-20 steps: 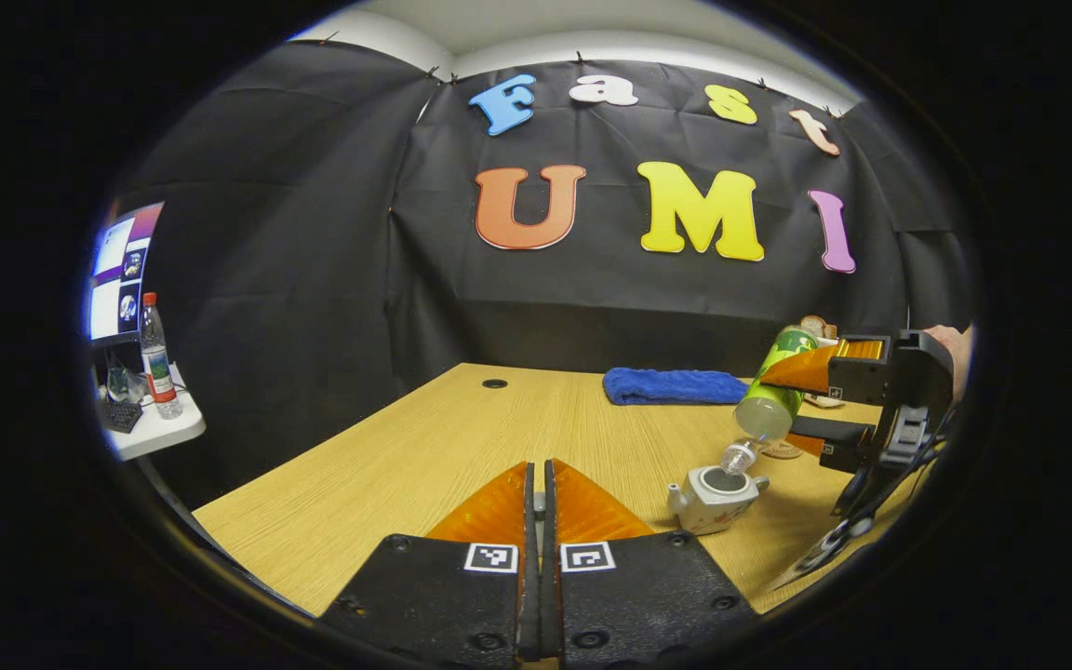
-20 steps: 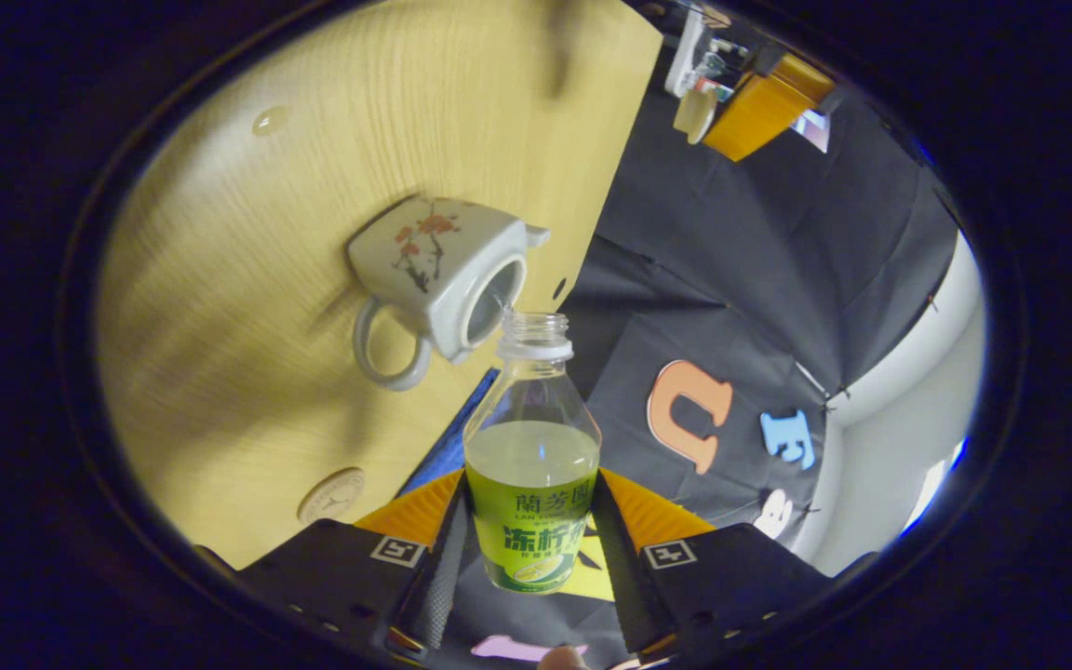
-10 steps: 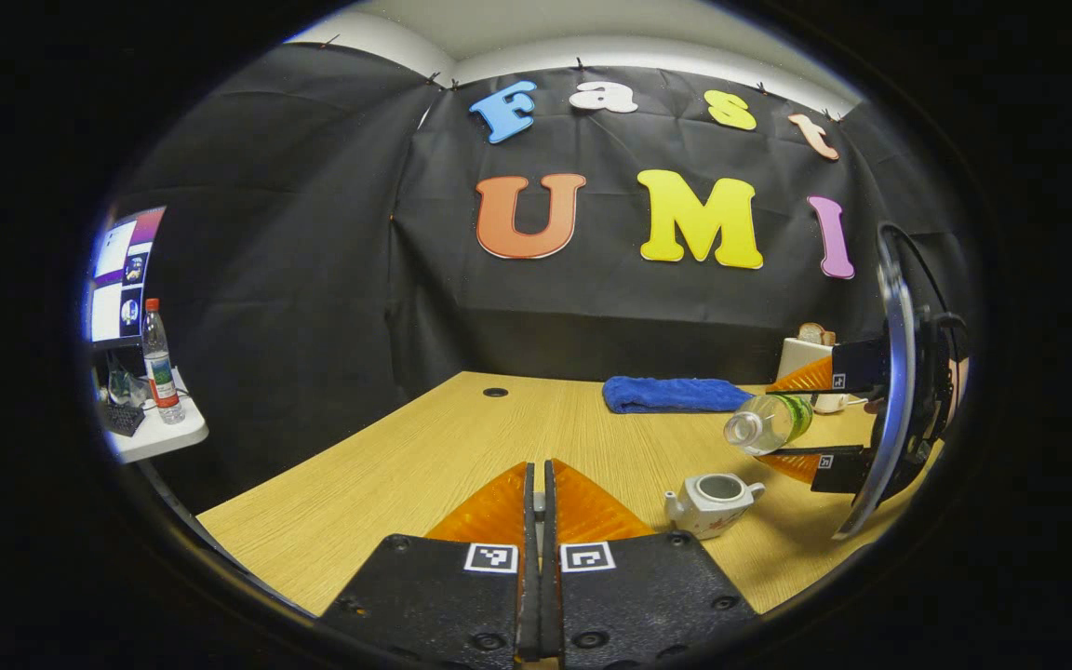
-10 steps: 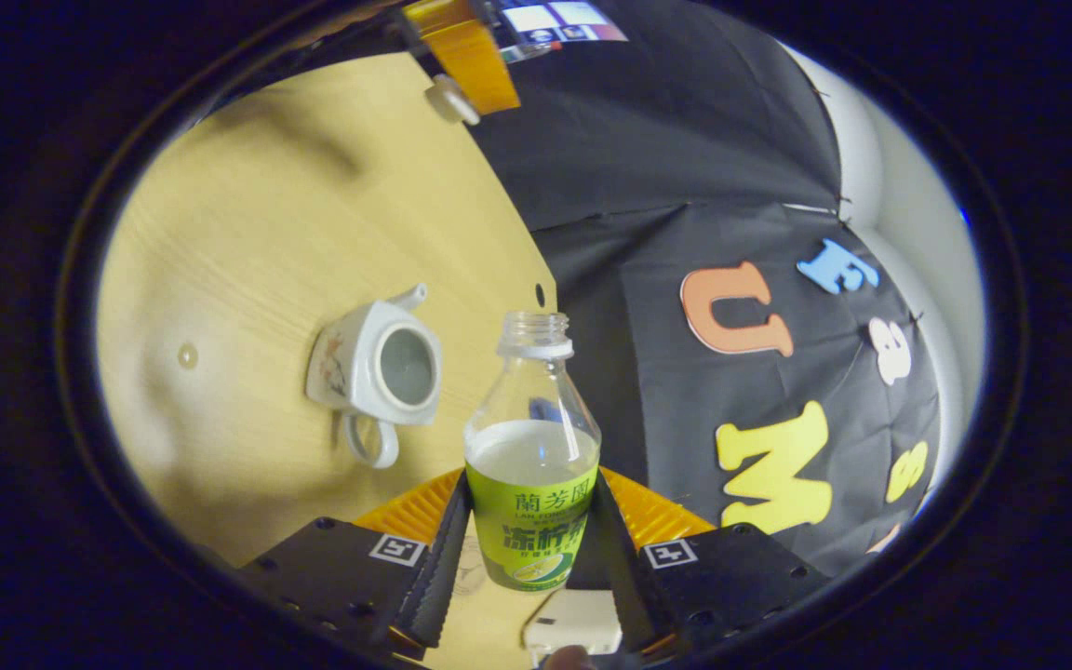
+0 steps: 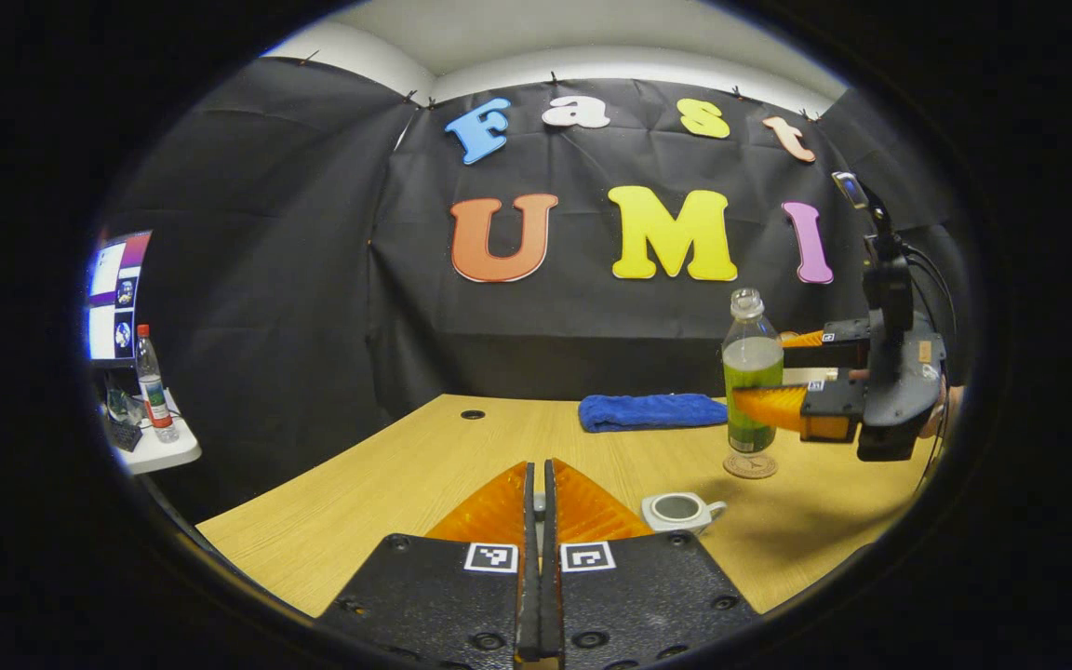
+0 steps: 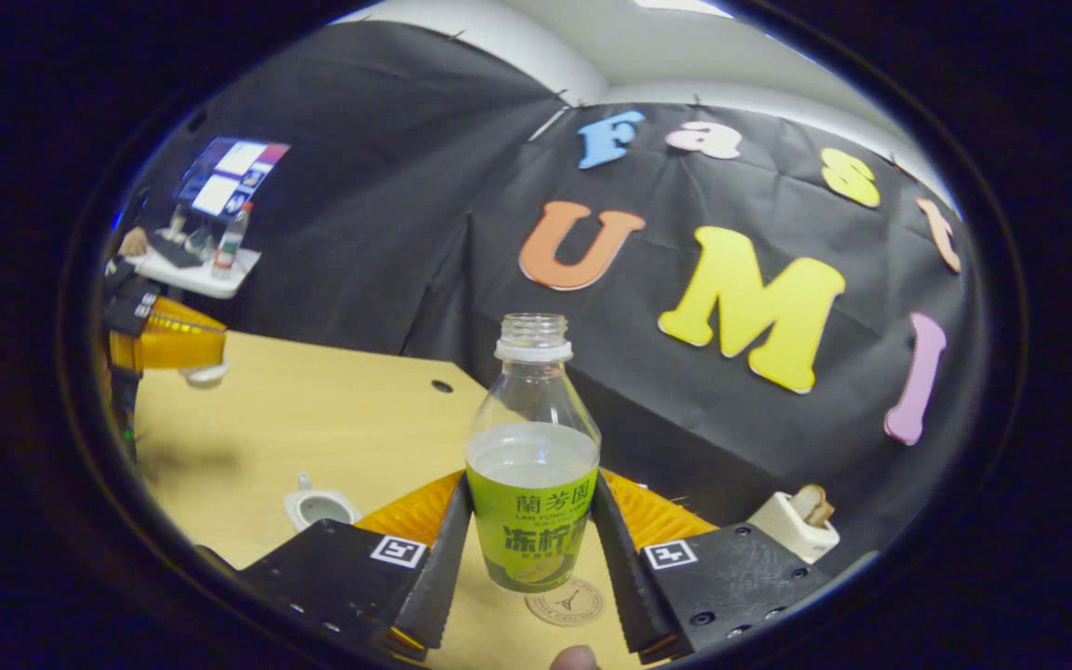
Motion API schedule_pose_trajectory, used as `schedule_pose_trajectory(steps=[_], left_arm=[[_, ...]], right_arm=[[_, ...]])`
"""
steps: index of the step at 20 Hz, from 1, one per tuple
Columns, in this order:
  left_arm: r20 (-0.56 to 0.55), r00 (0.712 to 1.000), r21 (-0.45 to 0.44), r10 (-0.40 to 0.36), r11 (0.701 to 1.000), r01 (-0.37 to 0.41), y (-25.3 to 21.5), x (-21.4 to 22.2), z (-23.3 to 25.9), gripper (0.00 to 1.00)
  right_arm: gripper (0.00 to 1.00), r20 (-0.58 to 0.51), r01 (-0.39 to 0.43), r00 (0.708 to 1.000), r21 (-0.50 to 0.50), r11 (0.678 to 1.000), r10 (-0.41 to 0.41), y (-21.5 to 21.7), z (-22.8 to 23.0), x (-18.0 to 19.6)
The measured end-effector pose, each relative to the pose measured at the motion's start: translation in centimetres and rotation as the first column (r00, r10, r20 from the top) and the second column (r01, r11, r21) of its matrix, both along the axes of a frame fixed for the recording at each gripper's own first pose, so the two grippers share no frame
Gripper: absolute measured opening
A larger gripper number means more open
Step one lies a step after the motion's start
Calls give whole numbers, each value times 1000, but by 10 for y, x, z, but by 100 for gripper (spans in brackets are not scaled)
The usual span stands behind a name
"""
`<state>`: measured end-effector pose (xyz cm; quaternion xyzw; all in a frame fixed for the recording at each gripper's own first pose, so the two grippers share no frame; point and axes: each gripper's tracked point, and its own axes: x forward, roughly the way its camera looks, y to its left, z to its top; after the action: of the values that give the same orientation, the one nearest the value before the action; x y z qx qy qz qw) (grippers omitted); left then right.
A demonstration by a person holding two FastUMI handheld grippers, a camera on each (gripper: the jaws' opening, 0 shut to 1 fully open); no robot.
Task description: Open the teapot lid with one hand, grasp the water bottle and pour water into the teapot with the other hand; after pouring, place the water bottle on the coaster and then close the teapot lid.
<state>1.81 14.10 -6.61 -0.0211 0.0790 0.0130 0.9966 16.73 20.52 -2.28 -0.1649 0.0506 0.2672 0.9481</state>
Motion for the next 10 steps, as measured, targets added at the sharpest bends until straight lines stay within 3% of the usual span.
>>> schedule_pose_trajectory(steps=[2, 4, 10], left_arm=[[1, 1000, 8, -27, 1000, 27, -16, 4, 5, 2], [11, 999, 14, -44, 999, 44, -27, 5, 13, 2], [9, 998, 37, -63, 997, 62, -42, 6, 16, 3]], right_arm=[[70, -69, 82, 995, 161, 984, -72, -32, 6, 29], [71, -136, 142, 985, 254, 957, -110, -50, -3, 49], [70, -244, 243, 953, 256, 935, -181, -77, -57, 79]])
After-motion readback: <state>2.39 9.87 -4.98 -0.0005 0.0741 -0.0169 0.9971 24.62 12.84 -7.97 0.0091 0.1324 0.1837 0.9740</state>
